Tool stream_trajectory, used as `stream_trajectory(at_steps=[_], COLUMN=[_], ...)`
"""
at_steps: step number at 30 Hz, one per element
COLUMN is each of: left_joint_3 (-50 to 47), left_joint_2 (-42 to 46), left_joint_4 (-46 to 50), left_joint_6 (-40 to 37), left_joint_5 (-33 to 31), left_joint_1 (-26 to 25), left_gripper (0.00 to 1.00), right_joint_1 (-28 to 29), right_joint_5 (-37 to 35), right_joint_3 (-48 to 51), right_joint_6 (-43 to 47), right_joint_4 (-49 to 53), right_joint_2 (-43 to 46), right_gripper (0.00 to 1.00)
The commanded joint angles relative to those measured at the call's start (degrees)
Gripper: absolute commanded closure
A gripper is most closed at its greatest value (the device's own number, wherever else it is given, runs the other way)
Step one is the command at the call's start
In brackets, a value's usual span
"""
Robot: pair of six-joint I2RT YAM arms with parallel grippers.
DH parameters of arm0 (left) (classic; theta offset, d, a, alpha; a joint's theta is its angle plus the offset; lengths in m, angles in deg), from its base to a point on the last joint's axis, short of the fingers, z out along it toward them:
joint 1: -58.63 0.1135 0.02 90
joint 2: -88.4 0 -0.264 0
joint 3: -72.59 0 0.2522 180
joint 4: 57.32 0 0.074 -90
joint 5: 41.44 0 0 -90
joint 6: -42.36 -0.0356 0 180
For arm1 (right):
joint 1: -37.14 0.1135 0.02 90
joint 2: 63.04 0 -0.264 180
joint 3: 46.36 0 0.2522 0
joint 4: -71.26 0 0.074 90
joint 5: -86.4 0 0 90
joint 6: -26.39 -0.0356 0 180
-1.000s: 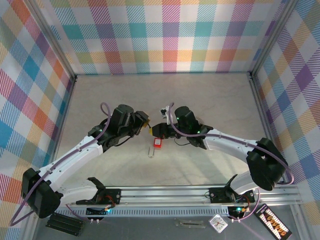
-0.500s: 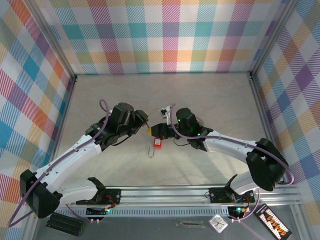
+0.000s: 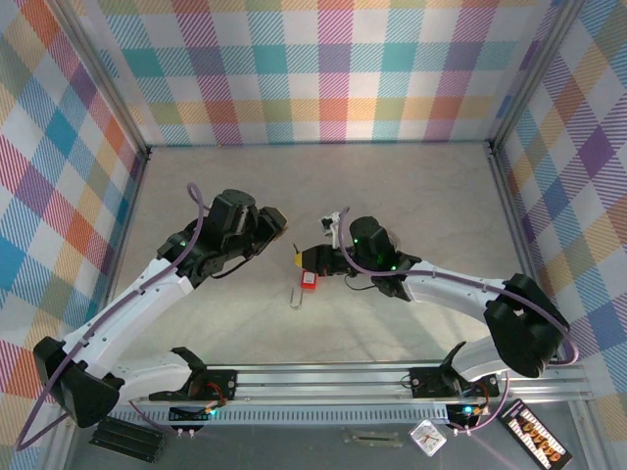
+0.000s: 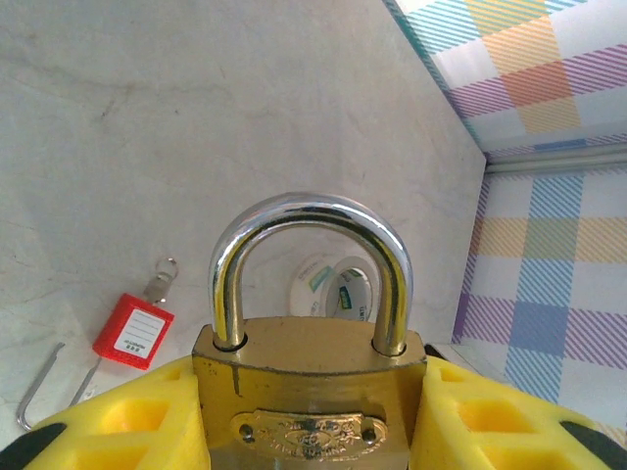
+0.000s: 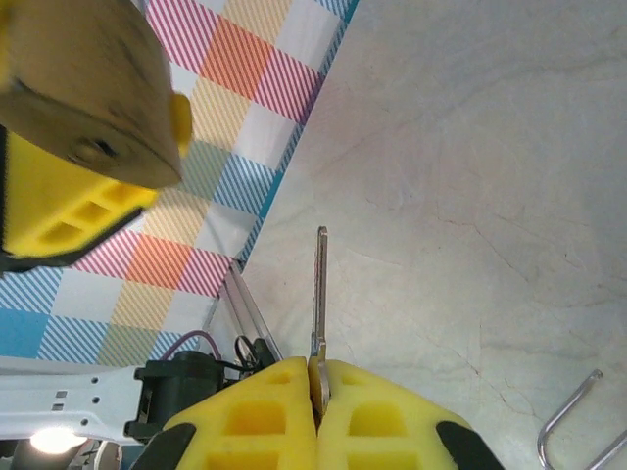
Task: Unlock with the key
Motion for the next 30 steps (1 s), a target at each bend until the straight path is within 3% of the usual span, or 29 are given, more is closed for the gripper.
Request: stream_trajectory(at_steps=[1,30], left_joint_3=[-0.3,-1.0], left_joint_2=[-0.3,-2.3], left_joint_4=[-3.2,-2.6], left_joint_6=[-0.3,0.3], left_joint_5=[1.5,1.2], left_joint_1=[0.2,-0.8], left_gripper=[1.0,1.0], right_joint_1=[0.6,2.5], right_joint_5=[-0.5,-1.7], right_joint_3=[-0.8,-5.2], right_joint_6=[0.8,3.9], right_joint_4=[-0.7,1.2], right_joint_2=[1.5,0.0], right_gripper=[1.0,1.0])
